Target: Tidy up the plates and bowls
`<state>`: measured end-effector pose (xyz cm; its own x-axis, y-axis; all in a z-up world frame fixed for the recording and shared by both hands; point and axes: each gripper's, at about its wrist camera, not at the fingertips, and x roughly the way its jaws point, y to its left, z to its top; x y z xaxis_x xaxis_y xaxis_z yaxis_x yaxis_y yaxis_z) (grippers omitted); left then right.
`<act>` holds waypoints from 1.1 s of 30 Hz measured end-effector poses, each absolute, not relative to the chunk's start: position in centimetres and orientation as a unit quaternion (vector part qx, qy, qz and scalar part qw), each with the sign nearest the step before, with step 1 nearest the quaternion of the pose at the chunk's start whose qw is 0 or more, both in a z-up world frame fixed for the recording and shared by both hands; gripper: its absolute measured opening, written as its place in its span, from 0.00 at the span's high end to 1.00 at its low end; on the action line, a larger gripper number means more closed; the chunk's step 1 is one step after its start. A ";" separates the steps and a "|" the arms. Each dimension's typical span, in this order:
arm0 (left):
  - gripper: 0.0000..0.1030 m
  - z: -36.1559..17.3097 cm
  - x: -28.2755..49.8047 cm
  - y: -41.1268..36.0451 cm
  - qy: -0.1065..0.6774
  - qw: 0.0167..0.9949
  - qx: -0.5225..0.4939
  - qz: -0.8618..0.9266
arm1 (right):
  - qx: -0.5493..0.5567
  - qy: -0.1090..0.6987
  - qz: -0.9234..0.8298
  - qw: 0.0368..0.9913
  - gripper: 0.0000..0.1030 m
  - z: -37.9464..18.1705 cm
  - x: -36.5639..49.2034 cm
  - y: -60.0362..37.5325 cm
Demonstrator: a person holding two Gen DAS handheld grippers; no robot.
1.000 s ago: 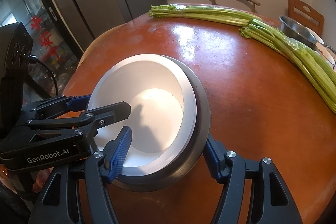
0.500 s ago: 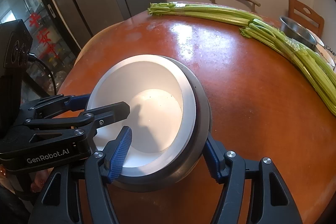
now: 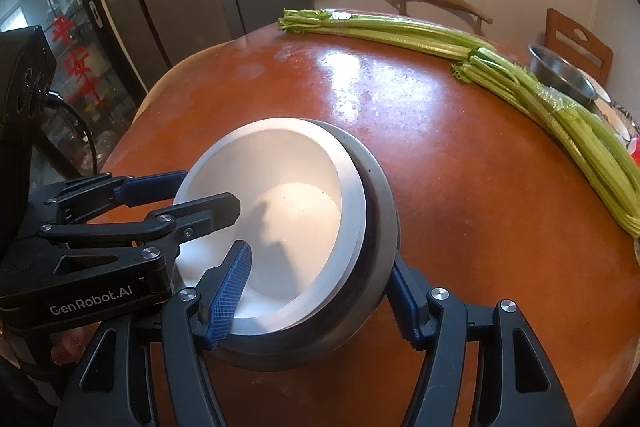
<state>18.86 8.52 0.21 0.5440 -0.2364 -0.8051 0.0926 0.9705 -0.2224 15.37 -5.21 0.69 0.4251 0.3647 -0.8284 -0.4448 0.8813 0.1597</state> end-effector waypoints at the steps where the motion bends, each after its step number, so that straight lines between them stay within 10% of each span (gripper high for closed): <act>1: 0.48 0.3 18.8 8.5 0.467 0.876 -0.075 -0.092 | -0.042 0.480 0.240 0.843 0.35 0.7 15.4 -5.2; 33: 0.47 2.2 5.6 4.6 0.404 0.914 -0.039 -0.012 | -0.041 0.406 0.217 0.887 0.34 2.8 2.9 -11.3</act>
